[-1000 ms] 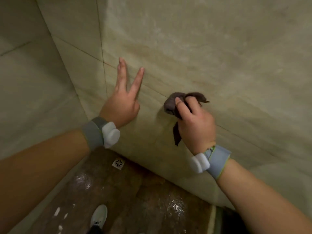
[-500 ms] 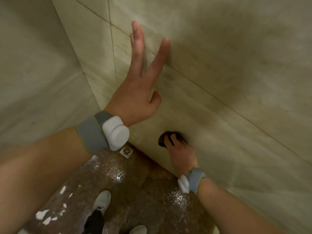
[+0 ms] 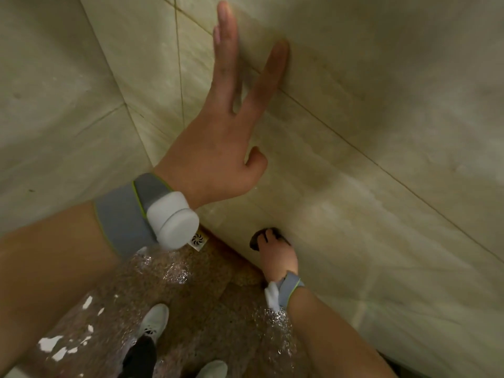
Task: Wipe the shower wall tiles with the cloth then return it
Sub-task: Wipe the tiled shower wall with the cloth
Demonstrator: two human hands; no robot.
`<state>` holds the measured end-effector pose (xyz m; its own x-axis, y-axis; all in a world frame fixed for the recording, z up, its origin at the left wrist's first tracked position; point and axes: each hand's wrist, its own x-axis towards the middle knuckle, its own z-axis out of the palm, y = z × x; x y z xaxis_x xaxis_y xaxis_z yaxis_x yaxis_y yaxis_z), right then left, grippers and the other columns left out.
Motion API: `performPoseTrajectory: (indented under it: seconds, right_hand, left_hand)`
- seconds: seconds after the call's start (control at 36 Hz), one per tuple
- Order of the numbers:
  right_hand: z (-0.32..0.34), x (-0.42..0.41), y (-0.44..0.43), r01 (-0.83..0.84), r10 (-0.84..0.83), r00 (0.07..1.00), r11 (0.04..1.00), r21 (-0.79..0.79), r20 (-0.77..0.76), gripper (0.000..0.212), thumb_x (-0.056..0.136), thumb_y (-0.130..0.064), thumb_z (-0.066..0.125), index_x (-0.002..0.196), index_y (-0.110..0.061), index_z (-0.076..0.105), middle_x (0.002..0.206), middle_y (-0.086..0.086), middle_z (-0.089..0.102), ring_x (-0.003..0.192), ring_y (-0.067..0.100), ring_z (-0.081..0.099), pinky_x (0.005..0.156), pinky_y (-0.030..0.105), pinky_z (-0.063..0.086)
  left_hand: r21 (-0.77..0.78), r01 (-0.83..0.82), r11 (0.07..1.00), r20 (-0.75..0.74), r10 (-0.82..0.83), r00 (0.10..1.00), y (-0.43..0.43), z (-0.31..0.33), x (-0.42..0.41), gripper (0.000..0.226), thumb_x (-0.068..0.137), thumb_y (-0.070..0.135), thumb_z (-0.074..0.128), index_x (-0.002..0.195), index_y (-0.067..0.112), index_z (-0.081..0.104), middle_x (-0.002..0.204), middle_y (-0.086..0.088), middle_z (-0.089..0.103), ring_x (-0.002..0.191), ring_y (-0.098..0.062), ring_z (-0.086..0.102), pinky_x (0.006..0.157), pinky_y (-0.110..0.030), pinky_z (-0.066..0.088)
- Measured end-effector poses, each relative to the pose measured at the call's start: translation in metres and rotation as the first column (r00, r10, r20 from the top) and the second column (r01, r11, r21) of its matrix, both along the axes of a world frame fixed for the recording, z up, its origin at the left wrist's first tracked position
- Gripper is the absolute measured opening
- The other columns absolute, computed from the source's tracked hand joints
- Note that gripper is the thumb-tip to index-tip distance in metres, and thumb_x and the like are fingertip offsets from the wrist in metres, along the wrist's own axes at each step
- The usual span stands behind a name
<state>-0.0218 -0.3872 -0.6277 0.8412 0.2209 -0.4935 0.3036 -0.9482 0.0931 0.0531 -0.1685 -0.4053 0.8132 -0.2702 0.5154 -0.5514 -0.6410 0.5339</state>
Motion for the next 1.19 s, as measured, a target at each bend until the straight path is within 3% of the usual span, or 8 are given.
performPoseTrajectory:
  seconds: [0.28, 0.42, 0.47, 0.56, 0.69, 0.81, 0.97, 1.19]
  right_hand:
    - [0.141, -0.011, -0.008, 0.040, -0.085, 0.950, 0.987, 0.155, 0.300, 0.059, 0.051, -0.004, 0.084, 0.108, -0.015, 0.071, 0.107, 0.009, 0.069, 0.062, 0.033, 0.066, 0.036, 0.030, 0.046]
    - [0.224, -0.011, -0.004, -0.028, -0.130, 0.866, 0.951, 0.308, 0.482, 0.053, 0.069, -0.010, 0.077, 0.120, -0.010, 0.062, 0.107, 0.010, 0.063, 0.058, 0.031, 0.061, 0.041, 0.031, 0.044]
    - [0.276, -0.019, -0.010, -0.053, -0.159, 0.808, 0.939, 0.339, 0.568, 0.051, 0.071, -0.014, 0.075, 0.121, -0.010, 0.062, 0.107, 0.011, 0.064, 0.060, 0.032, 0.061, 0.042, 0.032, 0.044]
    - [0.308, -0.019, -0.017, -0.101, -0.184, 0.716, 0.927, 0.361, 0.673, 0.044, 0.079, -0.017, 0.070, 0.122, -0.011, 0.061, 0.108, 0.011, 0.063, 0.066, 0.034, 0.062, 0.047, 0.036, 0.048]
    - [0.389, -0.029, -0.032, -0.134, -0.240, 0.563, 0.918, 0.374, 0.791, 0.046, 0.080, -0.014, 0.069, 0.125, -0.010, 0.061, 0.112, 0.012, 0.062, 0.075, 0.037, 0.063, 0.053, 0.038, 0.051]
    - [0.468, -0.045, -0.056, -0.168, -0.309, 0.357, 0.907, 0.386, 0.881, 0.047, 0.078, -0.011, 0.070, 0.124, -0.007, 0.061, 0.112, 0.014, 0.062, 0.085, 0.037, 0.063, 0.061, 0.039, 0.054]
    - [0.544, -0.064, -0.090, -0.161, -0.427, 0.157, 0.879, 0.449, 0.891, 0.041, 0.079, -0.008, 0.063, 0.119, -0.006, 0.060, 0.109, 0.015, 0.059, 0.092, 0.030, 0.055, 0.069, 0.037, 0.046]
    - [0.605, -0.117, -0.186, -0.019, -0.473, -0.121, 0.880, 0.475, 0.873, 0.036, 0.078, -0.006, 0.056, 0.114, -0.004, 0.059, 0.109, 0.019, 0.057, 0.092, 0.035, 0.054, 0.071, 0.038, 0.043]
  left_hand:
    - [0.074, -0.042, 0.996, -0.088, 0.048, 0.995, -0.004, 0.024, -0.016, 0.107, 0.079, 0.011, 0.065, 0.158, 0.024, -0.005, 0.155, -0.026, -0.033, 0.147, -0.040, -0.023, 0.096, -0.031, 0.039]
    - [0.127, -0.103, 0.987, -0.193, 0.127, 0.973, -0.013, 0.051, -0.037, 0.101, 0.081, 0.015, 0.062, 0.158, 0.018, -0.004, 0.160, -0.021, -0.027, 0.149, -0.047, 0.003, 0.105, -0.049, 0.042]
    - [0.111, -0.094, 0.989, -0.072, 0.102, 0.992, -0.023, 0.086, -0.048, 0.093, 0.083, 0.015, 0.061, 0.157, 0.012, 0.006, 0.164, -0.018, -0.014, 0.146, -0.043, 0.022, 0.103, -0.044, 0.045]
    - [0.177, -0.062, 0.982, 0.075, 0.049, 0.996, -0.033, 0.111, -0.050, 0.084, 0.084, 0.016, 0.062, 0.154, 0.006, 0.018, 0.164, -0.017, 0.005, 0.148, -0.035, 0.016, 0.118, -0.040, 0.017]
    - [0.154, -0.027, 0.988, 0.229, -0.009, 0.973, -0.051, 0.179, -0.050, 0.065, 0.078, 0.008, 0.064, 0.137, -0.007, 0.044, 0.157, -0.029, 0.023, 0.143, -0.042, 0.029, 0.121, -0.028, 0.002]
    - [0.200, 0.021, 0.980, 0.307, -0.083, 0.948, -0.065, 0.223, -0.058, 0.060, 0.079, 0.007, 0.064, 0.134, -0.010, 0.047, 0.157, -0.030, 0.023, 0.145, -0.042, 0.027, 0.122, -0.034, 0.010]
    - [0.233, -0.009, 0.972, 0.393, -0.086, 0.915, -0.081, 0.255, -0.059, 0.071, 0.078, 0.015, 0.074, 0.137, -0.011, 0.044, 0.156, -0.030, 0.025, 0.146, -0.044, 0.025, 0.117, -0.055, 0.025]
    - [0.285, 0.040, 0.958, 0.550, -0.198, 0.811, -0.144, 0.316, -0.063, 0.108, 0.070, 0.034, 0.083, 0.153, 0.001, 0.023, 0.164, -0.020, 0.010, 0.152, -0.035, 0.009, 0.121, -0.051, 0.013]
